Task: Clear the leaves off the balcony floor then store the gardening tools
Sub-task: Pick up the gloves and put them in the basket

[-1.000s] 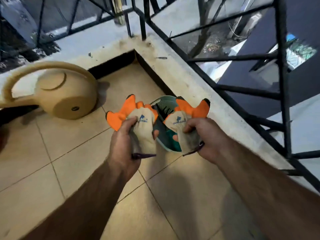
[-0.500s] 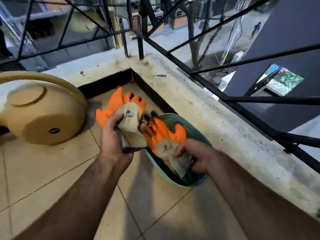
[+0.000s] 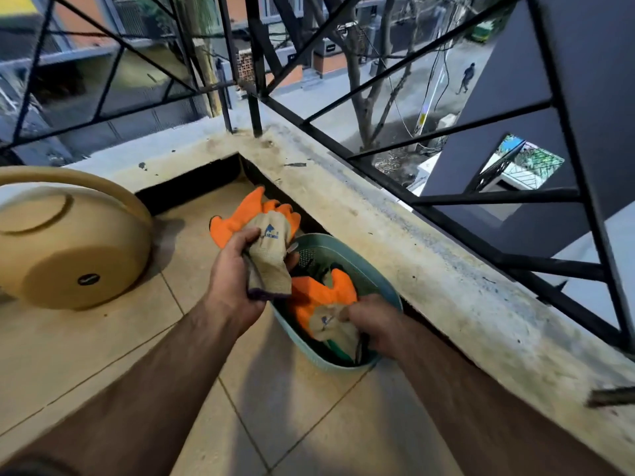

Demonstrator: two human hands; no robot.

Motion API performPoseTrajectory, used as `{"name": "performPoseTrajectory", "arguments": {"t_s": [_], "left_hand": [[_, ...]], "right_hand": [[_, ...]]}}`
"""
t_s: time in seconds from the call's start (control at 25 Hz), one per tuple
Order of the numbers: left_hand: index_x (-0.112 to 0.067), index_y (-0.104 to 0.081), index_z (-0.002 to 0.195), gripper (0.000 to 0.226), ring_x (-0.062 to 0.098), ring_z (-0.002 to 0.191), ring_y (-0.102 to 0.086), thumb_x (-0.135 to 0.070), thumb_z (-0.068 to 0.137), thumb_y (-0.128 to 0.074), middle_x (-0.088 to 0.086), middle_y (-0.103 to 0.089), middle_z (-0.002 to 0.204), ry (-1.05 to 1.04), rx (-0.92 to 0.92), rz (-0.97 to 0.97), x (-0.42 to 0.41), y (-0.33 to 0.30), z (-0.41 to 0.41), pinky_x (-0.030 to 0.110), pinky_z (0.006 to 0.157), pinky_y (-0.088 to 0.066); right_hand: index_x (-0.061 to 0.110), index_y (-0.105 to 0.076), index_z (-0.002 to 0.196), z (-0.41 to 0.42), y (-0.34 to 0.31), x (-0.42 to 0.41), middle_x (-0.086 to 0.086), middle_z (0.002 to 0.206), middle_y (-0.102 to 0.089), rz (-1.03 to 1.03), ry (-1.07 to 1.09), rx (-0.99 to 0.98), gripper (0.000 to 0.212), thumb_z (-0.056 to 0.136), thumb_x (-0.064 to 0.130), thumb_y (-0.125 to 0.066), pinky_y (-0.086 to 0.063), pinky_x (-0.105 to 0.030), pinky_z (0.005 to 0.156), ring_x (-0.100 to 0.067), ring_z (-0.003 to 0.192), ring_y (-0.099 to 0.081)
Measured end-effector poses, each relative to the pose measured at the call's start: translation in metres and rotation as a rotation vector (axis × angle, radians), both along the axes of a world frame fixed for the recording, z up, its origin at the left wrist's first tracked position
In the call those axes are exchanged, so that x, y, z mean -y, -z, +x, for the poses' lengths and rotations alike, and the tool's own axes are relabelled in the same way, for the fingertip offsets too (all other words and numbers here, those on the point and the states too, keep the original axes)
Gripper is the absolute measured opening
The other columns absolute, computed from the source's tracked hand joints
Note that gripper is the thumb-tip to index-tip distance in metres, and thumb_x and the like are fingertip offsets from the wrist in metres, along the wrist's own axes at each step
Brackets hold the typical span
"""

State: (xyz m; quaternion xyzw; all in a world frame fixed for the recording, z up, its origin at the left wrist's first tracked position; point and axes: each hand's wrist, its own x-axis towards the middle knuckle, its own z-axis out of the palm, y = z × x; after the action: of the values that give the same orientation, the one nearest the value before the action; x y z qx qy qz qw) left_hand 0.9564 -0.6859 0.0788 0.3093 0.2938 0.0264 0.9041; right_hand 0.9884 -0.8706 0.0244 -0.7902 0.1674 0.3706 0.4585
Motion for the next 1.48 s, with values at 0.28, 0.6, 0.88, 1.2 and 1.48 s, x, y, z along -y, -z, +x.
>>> {"name": "performPoseTrajectory", "arguments": {"t_s": [0.28,0.6,0.88,1.2,1.48], "left_hand": [[-0.013,-0.068,0.126,0.038,0.029,0.114,-0.068,-0.036,0.096,-0.062,0.011,-0.074,0.119,0.210,-0.124,0.073,0.010,0.012,-0.001,0.050,0.105,-0.050],[-0.013,-0.066,0.129,0.039,0.027,0.121,-0.064,-0.032,0.096,-0.059,0.010,-0.072,0.123,0.154,-0.087,-0.064,0.012,0.029,-0.001,0.052,0.111,-0.044],[-0.014,-0.067,0.122,0.033,0.024,0.102,-0.072,-0.033,0.100,-0.053,0.007,-0.075,0.115,0.040,-0.012,-0.079,0.007,0.031,0.005,0.049,0.101,-0.050],[-0.016,-0.063,0.129,0.034,0.024,0.116,-0.068,-0.033,0.102,-0.048,0.006,-0.072,0.125,0.052,0.055,-0.103,-0.004,0.042,0.006,0.051,0.100,-0.051],[-0.013,-0.068,0.118,0.030,0.026,0.104,-0.072,-0.032,0.102,-0.052,0.010,-0.075,0.116,0.067,0.056,-0.125,0.002,0.028,0.002,0.049,0.108,-0.045]], "right_hand": [[0.023,-0.065,0.088,0.005,0.005,-0.006,0.004,0.083,-0.064,-0.328,-0.158,0.449,0.021,0.094,0.042,-0.068,-0.044,-0.027,0.069,-0.019,0.080,-0.063],[0.000,-0.061,0.117,0.009,0.026,0.004,-0.015,0.105,-0.070,-0.369,0.025,0.381,0.032,0.099,0.027,-0.059,-0.049,-0.032,0.072,-0.032,0.094,-0.068],[0.013,-0.043,0.131,-0.007,0.004,-0.016,-0.010,0.129,-0.052,-0.781,-0.640,0.937,0.037,0.104,0.036,-0.050,-0.047,-0.034,0.083,-0.026,0.116,-0.052],[0.034,-0.012,0.161,-0.001,0.044,-0.036,-0.007,0.169,-0.008,-0.552,-0.960,0.630,0.071,0.103,0.044,-0.051,-0.028,-0.059,0.120,-0.035,0.155,-0.013],[0.046,-0.009,0.160,0.004,0.026,-0.025,-0.009,0.172,0.005,-0.402,-0.860,0.669,0.079,0.096,0.062,-0.052,-0.013,-0.053,0.124,-0.032,0.157,-0.001]]}}
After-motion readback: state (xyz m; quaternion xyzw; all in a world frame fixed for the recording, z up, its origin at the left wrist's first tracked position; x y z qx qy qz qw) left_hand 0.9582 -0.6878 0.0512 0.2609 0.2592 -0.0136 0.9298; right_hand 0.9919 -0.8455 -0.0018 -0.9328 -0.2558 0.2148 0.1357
